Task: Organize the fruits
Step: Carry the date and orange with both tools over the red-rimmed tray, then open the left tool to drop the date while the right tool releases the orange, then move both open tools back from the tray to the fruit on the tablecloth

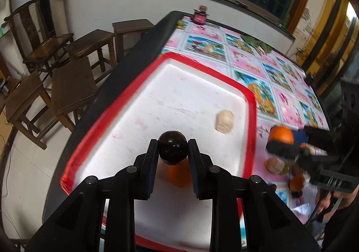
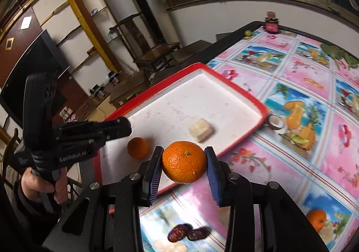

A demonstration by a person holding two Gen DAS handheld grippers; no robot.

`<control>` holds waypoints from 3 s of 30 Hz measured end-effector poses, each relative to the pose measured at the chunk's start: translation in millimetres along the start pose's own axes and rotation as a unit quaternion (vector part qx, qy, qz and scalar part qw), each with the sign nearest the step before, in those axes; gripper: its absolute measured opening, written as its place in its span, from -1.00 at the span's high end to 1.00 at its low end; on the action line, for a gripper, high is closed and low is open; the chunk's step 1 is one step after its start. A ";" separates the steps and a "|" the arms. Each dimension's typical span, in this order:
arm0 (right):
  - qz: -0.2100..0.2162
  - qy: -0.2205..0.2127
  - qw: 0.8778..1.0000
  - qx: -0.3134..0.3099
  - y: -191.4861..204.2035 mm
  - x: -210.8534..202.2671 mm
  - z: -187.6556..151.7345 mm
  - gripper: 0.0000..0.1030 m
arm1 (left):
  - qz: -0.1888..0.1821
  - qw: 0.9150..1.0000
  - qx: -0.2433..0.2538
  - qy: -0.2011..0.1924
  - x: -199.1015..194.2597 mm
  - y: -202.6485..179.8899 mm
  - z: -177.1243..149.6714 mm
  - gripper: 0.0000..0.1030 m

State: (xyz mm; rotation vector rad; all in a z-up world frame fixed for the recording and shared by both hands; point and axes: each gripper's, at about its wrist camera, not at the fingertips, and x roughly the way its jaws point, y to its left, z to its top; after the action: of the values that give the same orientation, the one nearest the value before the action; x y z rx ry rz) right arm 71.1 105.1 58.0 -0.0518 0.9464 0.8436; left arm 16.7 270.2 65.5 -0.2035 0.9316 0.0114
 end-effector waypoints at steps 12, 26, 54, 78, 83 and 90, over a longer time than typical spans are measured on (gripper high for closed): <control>-0.025 0.035 0.998 -0.054 29.1 53.0 -7.0 0.27 | 0.025 0.999 -0.013 0.030 45.5 15.1 3.5 0.54; -0.058 0.055 0.992 -0.097 27.3 73.5 -10.6 0.26 | 0.029 0.999 -0.005 0.030 50.6 16.0 1.7 0.53; -0.035 0.011 0.999 -0.039 21.1 0.3 -14.3 -0.70 | 0.033 0.999 -0.005 0.015 17.7 4.8 -8.1 -0.46; -0.092 -0.027 0.994 0.048 -39.7 -109.8 -91.7 -0.78 | -0.024 0.996 0.081 0.014 -16.3 -81.2 -21.3 -0.56; -0.108 -0.036 0.991 0.065 -53.5 -129.5 -106.4 -0.78 | -0.046 0.995 0.086 0.016 -19.8 -94.7 -27.3 -0.56; -0.131 -0.036 0.986 0.094 -73.4 -140.3 -126.8 -0.65 | -0.068 0.991 0.110 0.026 -19.0 -117.9 -37.8 -0.56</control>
State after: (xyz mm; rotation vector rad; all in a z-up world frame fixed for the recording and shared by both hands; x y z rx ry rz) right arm -10.5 -80.6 60.8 0.0174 0.9232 0.5072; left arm -13.3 149.3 78.7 -0.0628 0.9626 -0.2235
